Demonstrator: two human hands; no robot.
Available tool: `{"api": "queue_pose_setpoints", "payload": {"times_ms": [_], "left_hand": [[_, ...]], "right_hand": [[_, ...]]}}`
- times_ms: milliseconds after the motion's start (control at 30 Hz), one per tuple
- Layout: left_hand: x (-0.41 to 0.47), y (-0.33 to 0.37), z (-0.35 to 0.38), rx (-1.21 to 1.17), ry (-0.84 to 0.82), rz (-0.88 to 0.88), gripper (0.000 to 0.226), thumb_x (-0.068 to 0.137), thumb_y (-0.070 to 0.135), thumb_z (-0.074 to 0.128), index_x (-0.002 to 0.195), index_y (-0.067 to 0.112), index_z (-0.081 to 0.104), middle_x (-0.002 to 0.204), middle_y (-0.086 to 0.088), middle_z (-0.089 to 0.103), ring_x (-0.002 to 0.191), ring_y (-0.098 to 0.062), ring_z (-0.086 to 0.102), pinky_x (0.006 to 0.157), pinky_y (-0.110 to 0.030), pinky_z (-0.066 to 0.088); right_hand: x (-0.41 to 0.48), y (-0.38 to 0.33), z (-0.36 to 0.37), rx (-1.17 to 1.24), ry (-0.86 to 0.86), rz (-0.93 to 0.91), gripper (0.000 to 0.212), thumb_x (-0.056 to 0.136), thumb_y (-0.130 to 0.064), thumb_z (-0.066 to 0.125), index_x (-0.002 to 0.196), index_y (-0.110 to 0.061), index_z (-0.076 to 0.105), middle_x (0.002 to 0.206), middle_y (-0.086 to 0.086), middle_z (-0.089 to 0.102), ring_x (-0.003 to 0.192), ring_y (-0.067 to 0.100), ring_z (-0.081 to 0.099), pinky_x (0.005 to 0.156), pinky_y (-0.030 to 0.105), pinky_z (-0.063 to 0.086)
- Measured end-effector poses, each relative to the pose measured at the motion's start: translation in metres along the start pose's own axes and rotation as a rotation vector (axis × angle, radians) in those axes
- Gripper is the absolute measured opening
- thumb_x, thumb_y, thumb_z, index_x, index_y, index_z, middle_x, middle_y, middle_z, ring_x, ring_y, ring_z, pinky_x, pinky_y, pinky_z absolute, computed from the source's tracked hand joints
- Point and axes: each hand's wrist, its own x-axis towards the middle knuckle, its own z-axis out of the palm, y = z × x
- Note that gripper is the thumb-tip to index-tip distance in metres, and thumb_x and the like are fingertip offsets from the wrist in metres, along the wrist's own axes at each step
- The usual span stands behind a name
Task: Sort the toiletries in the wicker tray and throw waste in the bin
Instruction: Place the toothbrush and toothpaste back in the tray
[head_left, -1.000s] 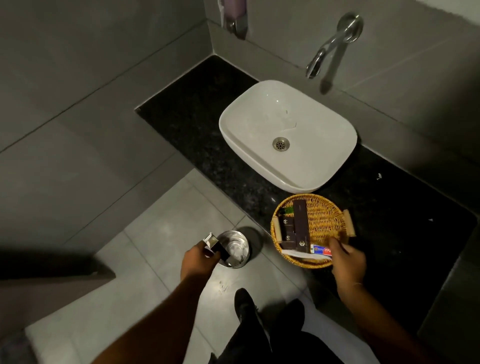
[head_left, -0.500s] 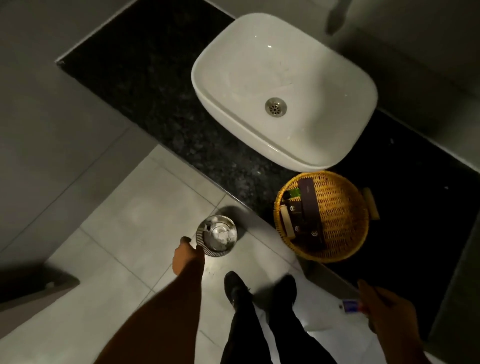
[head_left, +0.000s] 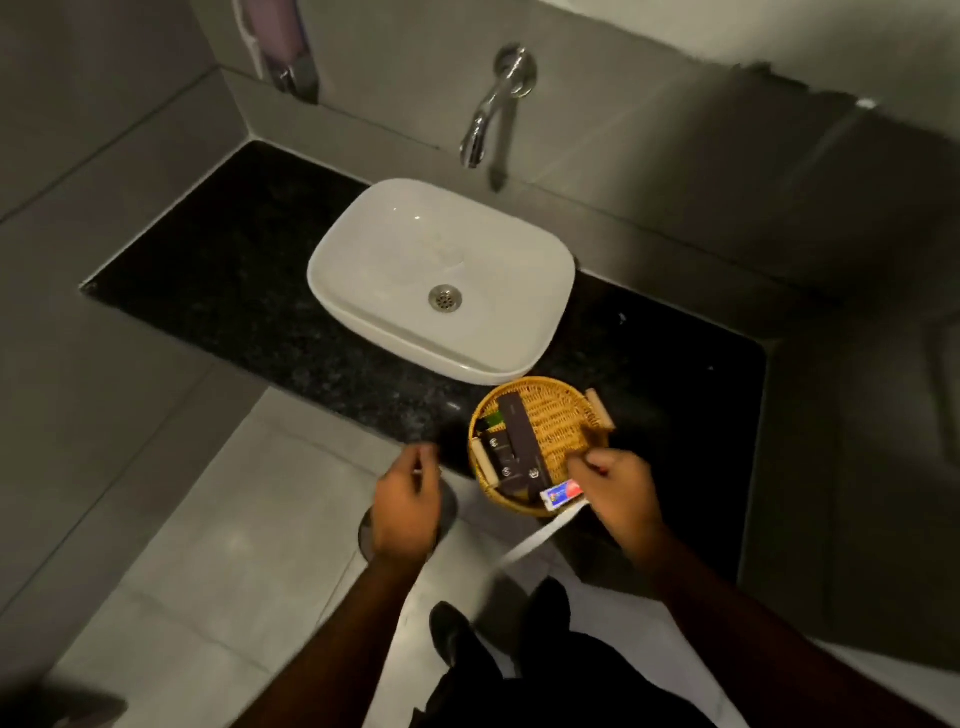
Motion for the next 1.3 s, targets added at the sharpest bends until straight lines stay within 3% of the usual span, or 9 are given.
{"api": "queue_pose_setpoints", "payload": {"times_ms": [200, 300, 367, 567, 667, 833, 1033, 1167, 1300], "left_hand": [[-0.02, 0.08, 0.06, -0.131, -0.62, 0.159, 0.052, 0.095, 0.077, 0.058, 0.136, 0.047, 0.066, 0.116, 0.009, 0.083, 0.104, -0.008, 0.081, 0.097, -0.041, 0.067], [-0.022, 0.085, 0.076, -0.188, -0.72, 0.051, 0.069, 0.091, 0.075, 0.068, 0.152, 0.051, 0.048, 0.097, 0.004, 0.084, 0.077, -0.01, 0.08, 0.068, -0.03, 0.066], [-0.026, 0.086, 0.083, -0.174, -0.691, 0.07, 0.056, 0.098, 0.062, 0.069, 0.148, 0.052, 0.047, 0.085, 0.011, 0.082, 0.07, -0.002, 0.076, 0.061, -0.018, 0.059], [-0.027, 0.099, 0.089, -0.031, -0.626, 0.122, 0.043, 0.111, 0.023, 0.061, 0.154, 0.027, 0.059, 0.145, 0.006, 0.072, 0.136, -0.013, 0.066, 0.118, -0.036, 0.05], [-0.028, 0.096, 0.091, 0.005, -0.596, 0.064, 0.034, 0.112, 0.019, 0.058, 0.145, 0.026, 0.066, 0.138, 0.003, 0.074, 0.127, -0.012, 0.069, 0.112, -0.035, 0.053], [-0.021, 0.083, 0.104, -0.112, -0.474, -0.25, 0.018, 0.114, 0.017, 0.054, 0.102, 0.015, 0.068, 0.075, -0.006, 0.065, 0.06, -0.017, 0.061, 0.069, -0.041, 0.049], [0.001, 0.087, 0.129, -0.203, -0.321, -0.398, 0.024, 0.107, 0.013, 0.065, 0.086, 0.018, 0.075, 0.084, -0.001, 0.079, 0.084, -0.025, 0.071, 0.073, -0.032, 0.055], [0.02, 0.095, 0.14, -0.066, -0.28, -0.373, 0.024, 0.106, 0.017, 0.069, 0.119, 0.002, 0.082, 0.116, -0.015, 0.083, 0.091, -0.019, 0.073, 0.076, -0.025, 0.054], [0.036, 0.099, 0.151, 0.021, -0.255, -0.411, 0.028, 0.104, 0.02, 0.074, 0.124, 0.002, 0.081, 0.124, -0.02, 0.081, 0.111, -0.031, 0.075, 0.096, -0.037, 0.058]], "right_hand": [[0.022, -0.016, -0.007, 0.081, 0.038, -0.143, 0.05, 0.085, -0.047, 0.073, 0.048, -0.022, 0.05, 0.043, -0.005, 0.042, 0.041, 0.001, 0.038, 0.049, 0.024, 0.034], [0.039, -0.018, -0.017, 0.129, 0.101, -0.049, 0.052, 0.083, -0.053, 0.076, 0.05, -0.016, 0.057, 0.041, -0.004, 0.05, 0.04, 0.004, 0.045, 0.048, 0.028, 0.041], [0.049, -0.019, -0.025, 0.122, 0.101, 0.005, 0.055, 0.081, -0.056, 0.077, 0.056, -0.008, 0.063, 0.048, 0.002, 0.063, 0.047, 0.016, 0.063, 0.052, 0.036, 0.052], [0.073, -0.017, -0.037, 0.224, 0.06, 0.178, 0.049, 0.084, -0.053, 0.08, 0.06, -0.011, 0.07, 0.054, -0.003, 0.07, 0.055, 0.013, 0.071, 0.055, 0.031, 0.059], [0.089, -0.015, -0.046, 0.334, 0.139, 0.282, 0.044, 0.085, -0.048, 0.082, 0.066, -0.009, 0.073, 0.054, -0.004, 0.069, 0.054, 0.014, 0.072, 0.047, 0.023, 0.056], [0.106, -0.009, -0.06, 0.722, 0.029, 0.509, 0.029, 0.088, -0.034, 0.082, 0.102, -0.016, 0.065, 0.087, 0.003, 0.07, 0.073, 0.02, 0.073, 0.054, 0.033, 0.062], [0.11, 0.002, -0.049, 0.755, -0.402, 0.745, 0.012, 0.097, -0.027, 0.074, 0.103, -0.019, 0.066, 0.093, 0.007, 0.062, 0.074, 0.015, 0.061, 0.049, 0.027, 0.058], [0.111, 0.01, -0.032, 0.559, -0.536, 0.737, 0.012, 0.103, -0.014, 0.056, 0.096, -0.024, 0.061, 0.074, 0.003, 0.052, 0.062, 0.012, 0.047, 0.055, 0.023, 0.043], [0.104, 0.013, -0.02, 0.54, -0.622, 0.725, 0.024, 0.097, -0.004, 0.048, 0.112, -0.014, 0.062, 0.109, 0.011, 0.065, 0.103, 0.024, 0.063, 0.076, 0.036, 0.058]]}}
